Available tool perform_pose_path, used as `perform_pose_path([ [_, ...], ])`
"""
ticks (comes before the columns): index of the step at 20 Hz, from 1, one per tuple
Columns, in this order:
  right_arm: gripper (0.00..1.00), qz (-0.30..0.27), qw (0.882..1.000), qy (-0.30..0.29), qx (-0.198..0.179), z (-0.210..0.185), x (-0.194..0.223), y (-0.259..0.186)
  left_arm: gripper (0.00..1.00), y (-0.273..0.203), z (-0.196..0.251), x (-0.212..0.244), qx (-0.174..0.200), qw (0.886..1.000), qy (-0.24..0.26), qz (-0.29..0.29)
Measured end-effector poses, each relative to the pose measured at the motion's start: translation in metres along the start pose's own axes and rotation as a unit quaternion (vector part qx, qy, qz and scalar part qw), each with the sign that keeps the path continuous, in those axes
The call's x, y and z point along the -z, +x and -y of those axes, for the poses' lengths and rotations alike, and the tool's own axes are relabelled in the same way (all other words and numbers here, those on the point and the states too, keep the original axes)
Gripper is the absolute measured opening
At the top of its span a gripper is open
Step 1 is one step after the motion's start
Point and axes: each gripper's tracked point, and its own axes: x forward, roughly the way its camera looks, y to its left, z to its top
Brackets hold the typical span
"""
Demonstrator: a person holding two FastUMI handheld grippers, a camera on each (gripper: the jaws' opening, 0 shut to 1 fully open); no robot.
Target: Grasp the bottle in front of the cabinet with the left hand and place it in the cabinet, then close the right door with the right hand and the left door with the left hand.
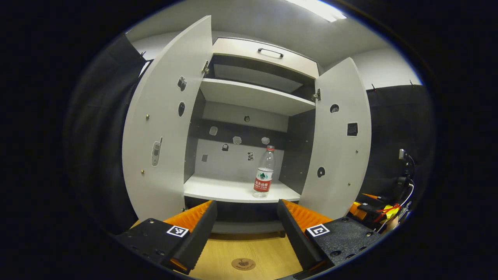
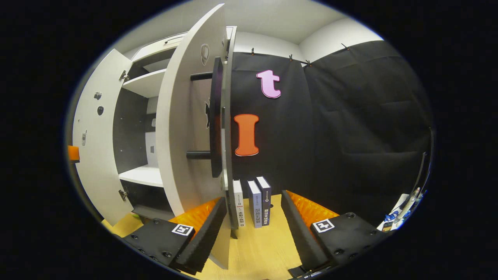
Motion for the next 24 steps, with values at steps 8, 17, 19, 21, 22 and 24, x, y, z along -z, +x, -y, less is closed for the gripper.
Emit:
perform_pose_path([
  [8,0.95,-0.009,0.999,-0.008,-0.039,-0.06,0.0,0.007,0.95,-0.015,-0.043,-0.012,-0.035,0.999,-0.006,0.017],
  [17,0.95,-0.008,0.996,-0.02,-0.091,-0.129,0.007,0.045,0.95,-0.044,-0.086,-0.015,-0.084,0.996,-0.007,0.022],
  [19,0.95,-0.012,0.994,-0.014,-0.106,-0.149,0.009,0.065,0.95,-0.051,-0.096,-0.015,-0.096,0.995,-0.012,0.023],
  [21,0.95,-0.013,0.994,-0.022,-0.103,-0.157,0.008,0.088,0.94,-0.057,-0.108,-0.016,-0.11,0.994,-0.016,0.025],
  [22,0.95,-0.013,0.994,-0.025,-0.101,-0.157,0.009,0.095,0.94,-0.06,-0.115,-0.016,-0.117,0.993,-0.018,0.025],
  [24,0.95,-0.014,0.994,-0.025,-0.104,-0.161,0.007,0.099,0.95,-0.064,-0.128,-0.015,-0.131,0.991,-0.019,0.023],
])
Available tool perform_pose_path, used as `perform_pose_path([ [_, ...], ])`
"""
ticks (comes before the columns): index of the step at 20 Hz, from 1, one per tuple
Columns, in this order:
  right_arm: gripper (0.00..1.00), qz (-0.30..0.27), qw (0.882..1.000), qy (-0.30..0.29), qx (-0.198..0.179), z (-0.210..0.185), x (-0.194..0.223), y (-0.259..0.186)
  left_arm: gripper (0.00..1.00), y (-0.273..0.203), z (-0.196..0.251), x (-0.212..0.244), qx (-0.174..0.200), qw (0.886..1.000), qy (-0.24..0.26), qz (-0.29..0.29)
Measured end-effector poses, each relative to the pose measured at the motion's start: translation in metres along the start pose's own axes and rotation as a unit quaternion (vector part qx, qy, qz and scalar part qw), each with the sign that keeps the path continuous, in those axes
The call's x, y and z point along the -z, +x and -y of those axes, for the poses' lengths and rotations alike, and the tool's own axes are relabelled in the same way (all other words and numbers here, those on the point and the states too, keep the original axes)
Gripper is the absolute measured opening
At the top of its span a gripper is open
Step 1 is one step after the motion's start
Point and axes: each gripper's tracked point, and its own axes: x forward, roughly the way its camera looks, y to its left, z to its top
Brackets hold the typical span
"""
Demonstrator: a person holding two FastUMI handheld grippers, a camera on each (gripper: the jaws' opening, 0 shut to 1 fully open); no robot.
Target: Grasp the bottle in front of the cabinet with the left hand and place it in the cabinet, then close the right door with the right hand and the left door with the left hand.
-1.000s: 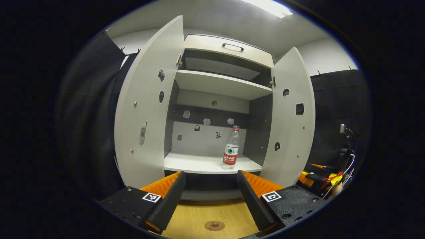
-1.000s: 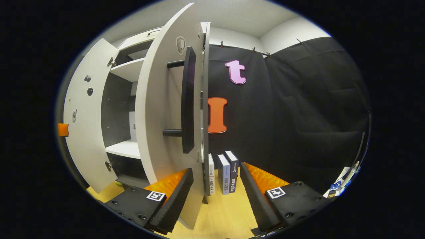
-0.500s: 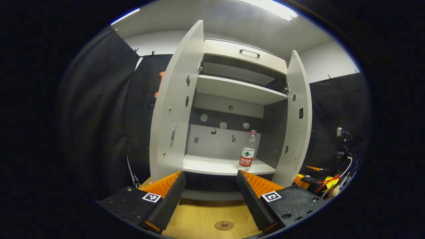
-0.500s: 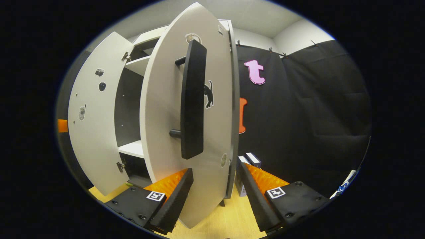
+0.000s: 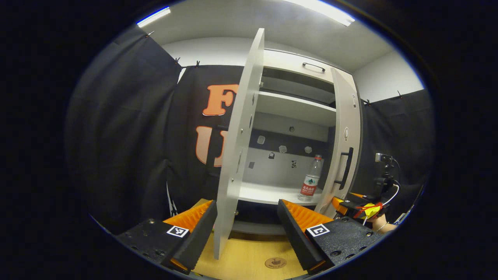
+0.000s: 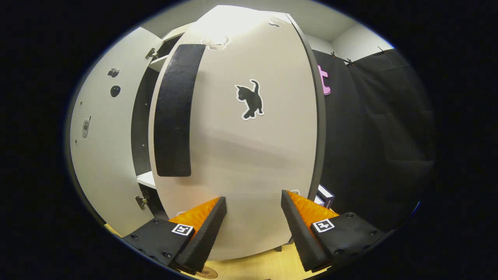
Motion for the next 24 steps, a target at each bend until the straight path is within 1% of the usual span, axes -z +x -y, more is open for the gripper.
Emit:
perform_pose_path([
  [2,0.95,0.001,1.0,0.002,0.0,0.0,0.0,-0.005,0.95,-0.003,-0.013,-0.002,-0.016,1.0,-0.001,0.001],
  [3,1.0,0.001,1.0,0.002,0.0,-0.001,-0.001,-0.003,0.95,-0.002,-0.019,-0.001,-0.022,1.0,-0.001,0.002],
  [4,1.0,0.001,1.0,0.001,0.0,-0.001,-0.001,-0.002,0.95,-0.001,-0.023,-0.001,-0.026,1.0,-0.002,0.002],
  [5,0.95,0.0,1.0,0.001,0.0,-0.001,-0.001,-0.002,0.94,-0.001,-0.027,-0.001,-0.03,1.0,-0.002,0.002],
  [8,0.95,-0.003,1.0,-0.002,0.002,-0.001,-0.002,-0.001,0.94,-0.002,-0.04,0.0,-0.045,0.999,-0.003,0.002],
  [15,0.95,-0.002,1.0,-0.01,0.005,-0.003,-0.004,-0.003,0.95,-0.011,-0.051,-0.001,-0.066,0.998,0.001,0.003],
  [21,0.95,-0.011,1.0,-0.005,0.001,-0.002,-0.003,-0.004,0.94,-0.006,-0.063,0.015,-0.093,0.996,0.004,-0.005],
  [24,0.95,-0.017,1.0,0.001,0.0,0.0,-0.004,-0.009,0.95,0.01,-0.087,0.014,-0.1,0.995,0.009,-0.006],
])
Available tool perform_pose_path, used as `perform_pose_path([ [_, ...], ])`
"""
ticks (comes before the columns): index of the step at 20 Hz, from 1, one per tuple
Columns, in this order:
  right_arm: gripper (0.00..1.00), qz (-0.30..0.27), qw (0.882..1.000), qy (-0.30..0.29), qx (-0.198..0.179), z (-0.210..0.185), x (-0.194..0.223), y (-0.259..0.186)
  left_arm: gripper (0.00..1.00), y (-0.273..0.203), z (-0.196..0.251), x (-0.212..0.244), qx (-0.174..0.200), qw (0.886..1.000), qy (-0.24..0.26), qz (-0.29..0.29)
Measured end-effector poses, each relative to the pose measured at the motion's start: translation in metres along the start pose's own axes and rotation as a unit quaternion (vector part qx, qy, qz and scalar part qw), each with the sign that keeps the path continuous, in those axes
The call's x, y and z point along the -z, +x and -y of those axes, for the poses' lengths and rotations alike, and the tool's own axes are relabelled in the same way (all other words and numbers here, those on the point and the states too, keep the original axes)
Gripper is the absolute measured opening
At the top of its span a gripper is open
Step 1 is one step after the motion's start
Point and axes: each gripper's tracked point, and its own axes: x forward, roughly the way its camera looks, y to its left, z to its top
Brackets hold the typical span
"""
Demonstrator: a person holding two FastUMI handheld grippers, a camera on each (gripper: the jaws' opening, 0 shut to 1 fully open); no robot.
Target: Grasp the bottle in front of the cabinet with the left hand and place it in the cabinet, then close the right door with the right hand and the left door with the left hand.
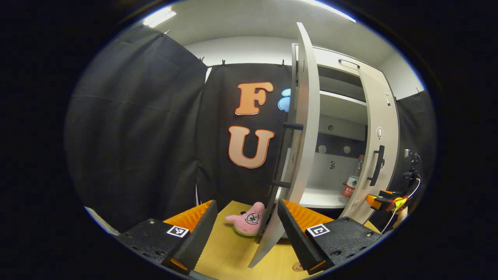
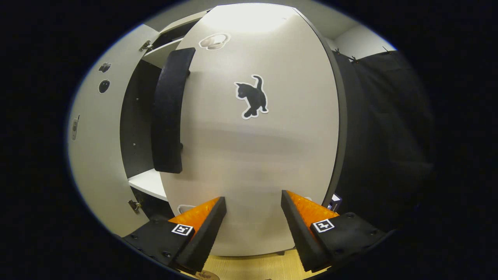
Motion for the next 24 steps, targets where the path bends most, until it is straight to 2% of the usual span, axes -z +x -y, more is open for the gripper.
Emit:
perform_pose_path([
  [5,0.95,0.013,1.0,-0.003,-0.004,0.006,-0.015,-0.026,0.94,0.02,0.0,0.008,-0.001,1.0,0.001,-0.009],
  [7,0.95,0.022,1.0,-0.006,-0.002,0.011,-0.023,-0.036,0.92,0.022,0.004,0.008,0.009,1.0,-0.006,-0.009],
  [9,0.95,0.029,1.0,-0.004,0.0,0.017,-0.03,-0.047,0.96,0.018,0.009,0.013,0.018,0.999,-0.023,-0.015],
  [13,0.95,0.046,0.999,0.002,0.006,0.029,-0.047,-0.076,0.89,0.011,0.025,0.016,0.032,0.999,-0.025,-0.016],
  [14,0.95,0.051,0.999,0.003,0.008,0.032,-0.051,-0.083,0.93,0.01,0.031,0.016,0.038,0.999,-0.02,-0.016],
  [15,0.95,0.055,0.998,0.003,0.009,0.035,-0.055,-0.091,0.89,0.009,0.038,0.016,0.047,0.999,-0.019,-0.018],
  [16,0.95,0.058,0.998,0.003,0.01,0.038,-0.057,-0.099,0.93,0.008,0.046,0.018,0.056,0.998,-0.021,-0.021],
  [18,0.95,0.059,0.998,0.003,0.012,0.046,-0.058,-0.115,0.93,0.006,0.062,0.021,0.075,0.996,-0.031,-0.026],
  [19,0.95,0.06,0.998,0.001,0.015,0.05,-0.059,-0.122,0.9,0.007,0.068,0.023,0.083,0.996,-0.034,-0.028],
  [20,0.95,0.061,0.998,-0.002,0.017,0.054,-0.061,-0.13,0.93,0.006,0.073,0.023,0.09,0.995,-0.034,-0.029],
  [22,0.95,0.064,0.998,-0.006,0.022,0.062,-0.064,-0.144,0.93,0.006,0.085,0.023,0.101,0.994,-0.028,-0.029],
  [23,0.88,0.066,0.997,-0.009,0.024,0.067,-0.066,-0.151,0.89,0.006,0.09,0.023,0.106,0.994,-0.023,-0.029],
  [24,0.88,0.069,0.997,-0.01,0.027,0.07,-0.068,-0.157,0.93,0.005,0.094,0.024,0.112,0.993,-0.02,-0.029],
])
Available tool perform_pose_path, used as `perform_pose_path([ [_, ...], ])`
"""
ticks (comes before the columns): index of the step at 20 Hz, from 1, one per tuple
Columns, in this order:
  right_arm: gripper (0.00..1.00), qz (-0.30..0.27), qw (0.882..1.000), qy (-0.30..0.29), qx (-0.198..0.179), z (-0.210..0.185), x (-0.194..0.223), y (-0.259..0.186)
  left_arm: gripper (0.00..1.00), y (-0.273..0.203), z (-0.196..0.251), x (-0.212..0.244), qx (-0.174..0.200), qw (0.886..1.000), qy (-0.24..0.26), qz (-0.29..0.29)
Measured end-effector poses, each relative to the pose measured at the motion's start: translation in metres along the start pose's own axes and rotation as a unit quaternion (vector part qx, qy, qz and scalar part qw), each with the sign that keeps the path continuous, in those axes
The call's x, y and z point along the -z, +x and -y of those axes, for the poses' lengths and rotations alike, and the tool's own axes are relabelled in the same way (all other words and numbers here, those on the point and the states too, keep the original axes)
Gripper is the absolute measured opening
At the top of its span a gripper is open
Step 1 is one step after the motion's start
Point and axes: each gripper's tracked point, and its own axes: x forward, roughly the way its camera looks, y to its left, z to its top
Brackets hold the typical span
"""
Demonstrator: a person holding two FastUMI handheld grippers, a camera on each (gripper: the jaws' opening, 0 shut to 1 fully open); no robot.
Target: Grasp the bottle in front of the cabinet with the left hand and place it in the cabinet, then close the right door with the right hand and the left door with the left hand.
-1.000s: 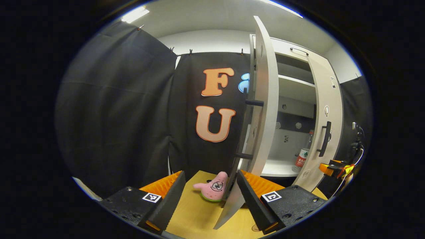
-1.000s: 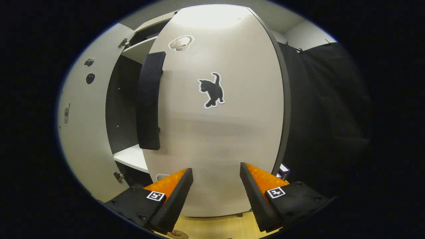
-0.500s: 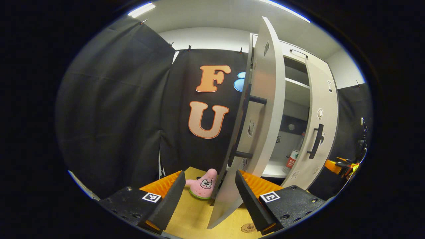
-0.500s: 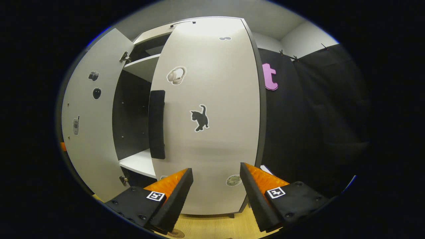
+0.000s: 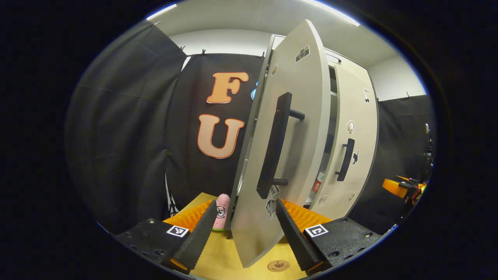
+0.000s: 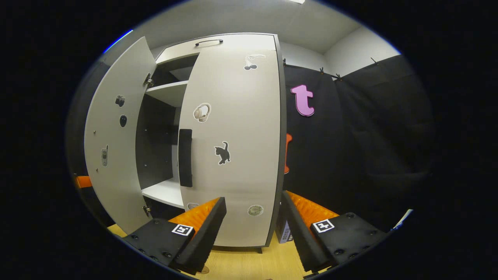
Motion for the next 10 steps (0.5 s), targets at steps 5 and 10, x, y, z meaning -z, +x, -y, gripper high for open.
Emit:
perform_pose_path([
  [5,0.88,0.012,1.0,-0.007,0.011,0.017,-0.011,-0.027,0.89,0.007,0.021,0.004,0.024,1.0,0.004,-0.003],
  [10,0.95,0.018,0.999,-0.009,0.026,0.037,-0.019,-0.045,0.89,0.024,0.029,0.017,0.023,1.0,0.01,-0.015],
])
